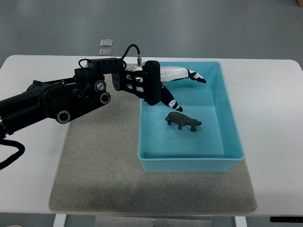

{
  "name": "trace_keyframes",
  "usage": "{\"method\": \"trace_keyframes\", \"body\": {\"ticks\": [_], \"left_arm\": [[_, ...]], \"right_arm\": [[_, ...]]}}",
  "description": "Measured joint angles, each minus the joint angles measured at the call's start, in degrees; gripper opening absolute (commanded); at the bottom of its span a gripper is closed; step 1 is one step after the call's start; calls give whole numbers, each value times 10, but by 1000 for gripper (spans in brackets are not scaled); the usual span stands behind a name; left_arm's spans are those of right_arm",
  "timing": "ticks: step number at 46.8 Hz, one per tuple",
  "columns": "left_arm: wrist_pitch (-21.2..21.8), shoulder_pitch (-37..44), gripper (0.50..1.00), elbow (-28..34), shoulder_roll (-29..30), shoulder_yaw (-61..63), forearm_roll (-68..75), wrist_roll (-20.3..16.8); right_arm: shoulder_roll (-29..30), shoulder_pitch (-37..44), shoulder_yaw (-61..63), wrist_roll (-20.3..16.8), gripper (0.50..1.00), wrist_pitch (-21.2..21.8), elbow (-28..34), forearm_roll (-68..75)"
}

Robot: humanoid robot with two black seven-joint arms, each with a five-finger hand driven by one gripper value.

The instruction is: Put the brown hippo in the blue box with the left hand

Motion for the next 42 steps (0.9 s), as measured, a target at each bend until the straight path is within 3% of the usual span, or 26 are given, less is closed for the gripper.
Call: {"method": "trace_keyframes", "body": {"ticks": [10, 30, 42], "left_arm": [[0, 0, 956, 1, 23, -15, -75, 0], [-2, -1, 964, 8, 74, -67, -245, 0], [0, -2, 966, 77, 89, -106, -256, 0]], "right_arm": [[0, 0, 0, 0, 936, 0, 0, 0], [0, 0, 0, 0, 936, 0, 0, 0], [0, 0, 0, 0, 936, 0, 0, 0]]}}
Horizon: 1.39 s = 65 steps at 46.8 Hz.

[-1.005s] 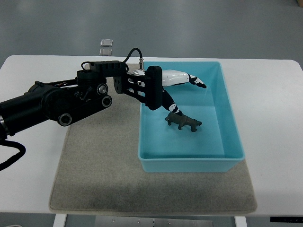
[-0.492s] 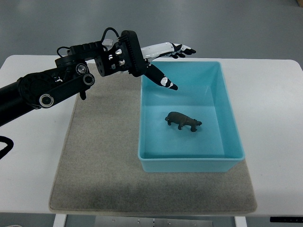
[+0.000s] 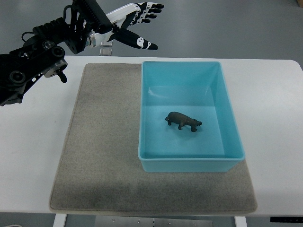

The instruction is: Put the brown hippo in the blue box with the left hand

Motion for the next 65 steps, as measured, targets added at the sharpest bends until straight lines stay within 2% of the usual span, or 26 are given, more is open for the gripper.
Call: {"method": "trace_keyframes", "body": {"ticks": [6, 8, 14, 29, 36, 49, 65], "left_arm": [[0, -2, 966, 45, 2, -9, -3, 0], [0, -2, 994, 59, 2, -12, -4, 0], [0, -2, 990, 92, 3, -14, -16, 0], [1, 11, 994, 140, 13, -12, -202, 0], [-3, 17, 994, 142, 24, -21, -219, -1], [22, 40, 996, 146, 27, -20, -419, -6], [18, 80, 996, 146, 24, -73, -431, -16]], "right_arm": [[0, 0, 0, 0, 936, 0, 0, 0], [0, 0, 0, 0, 936, 0, 0, 0], [0, 0, 0, 0, 936, 0, 0, 0], [0, 0, 0, 0, 936, 0, 0, 0], [0, 0, 0, 0, 936, 0, 0, 0], [0, 0, 0, 0, 936, 0, 0, 0], [0, 0, 0, 0, 936, 0, 0, 0]]}}
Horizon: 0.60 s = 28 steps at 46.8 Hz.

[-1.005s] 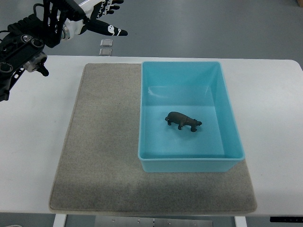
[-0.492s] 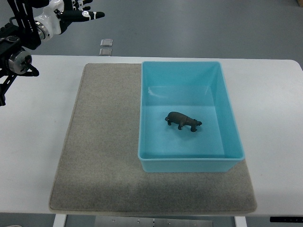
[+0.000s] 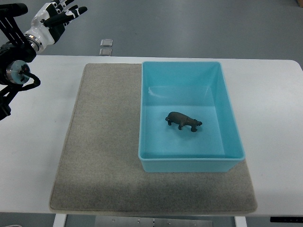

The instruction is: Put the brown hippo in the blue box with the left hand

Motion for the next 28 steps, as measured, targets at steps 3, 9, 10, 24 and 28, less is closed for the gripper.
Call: {"method": "trace_keyframes", "body": {"ticks": [3, 9, 10, 24, 28], "left_arm": [[-1, 7, 996, 0, -1, -14, 0, 0], [-3, 27, 996, 0, -5, -24, 0, 0], [-3, 29, 996, 0, -6, -25, -1, 0], [2, 68, 996, -6, -30, -47, -18, -8], [3, 71, 996, -6, -30, -56, -18, -11]], "right_arm": [[0, 0, 0, 0, 936, 0, 0, 0], [0, 0, 0, 0, 936, 0, 0, 0], [0, 0, 0, 0, 936, 0, 0, 0], [0, 0, 0, 0, 936, 0, 0, 0], [0, 0, 0, 0, 936, 0, 0, 0]]}}
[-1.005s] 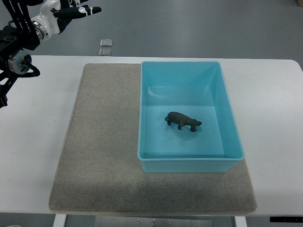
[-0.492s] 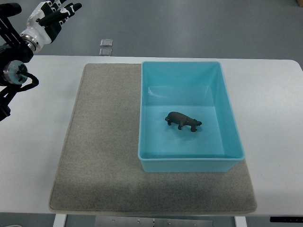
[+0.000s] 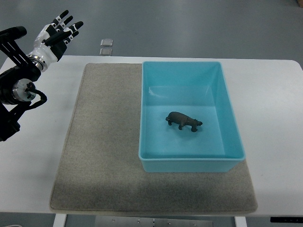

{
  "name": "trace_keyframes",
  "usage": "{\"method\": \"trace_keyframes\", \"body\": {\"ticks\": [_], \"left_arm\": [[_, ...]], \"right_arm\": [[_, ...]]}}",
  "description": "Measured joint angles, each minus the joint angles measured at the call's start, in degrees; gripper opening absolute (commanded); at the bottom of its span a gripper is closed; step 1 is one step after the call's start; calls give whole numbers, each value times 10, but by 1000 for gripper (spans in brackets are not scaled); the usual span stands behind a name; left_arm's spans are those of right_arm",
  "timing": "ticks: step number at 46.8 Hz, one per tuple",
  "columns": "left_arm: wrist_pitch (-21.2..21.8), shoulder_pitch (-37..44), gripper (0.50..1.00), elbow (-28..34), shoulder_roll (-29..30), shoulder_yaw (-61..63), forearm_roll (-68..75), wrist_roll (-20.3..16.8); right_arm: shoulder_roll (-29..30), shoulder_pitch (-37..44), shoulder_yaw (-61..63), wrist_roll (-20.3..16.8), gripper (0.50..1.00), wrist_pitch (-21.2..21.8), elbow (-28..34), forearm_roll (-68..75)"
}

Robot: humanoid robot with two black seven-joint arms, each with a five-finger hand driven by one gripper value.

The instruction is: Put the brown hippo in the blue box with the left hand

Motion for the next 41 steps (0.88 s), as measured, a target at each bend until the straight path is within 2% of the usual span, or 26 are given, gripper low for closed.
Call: {"method": "trace_keyframes", "body": {"ticks": [41], "left_arm": [[-4, 11, 996, 2, 18, -34, 1, -1]], "right_arm": [[0, 0, -1, 0, 936, 0, 1, -4]]}}
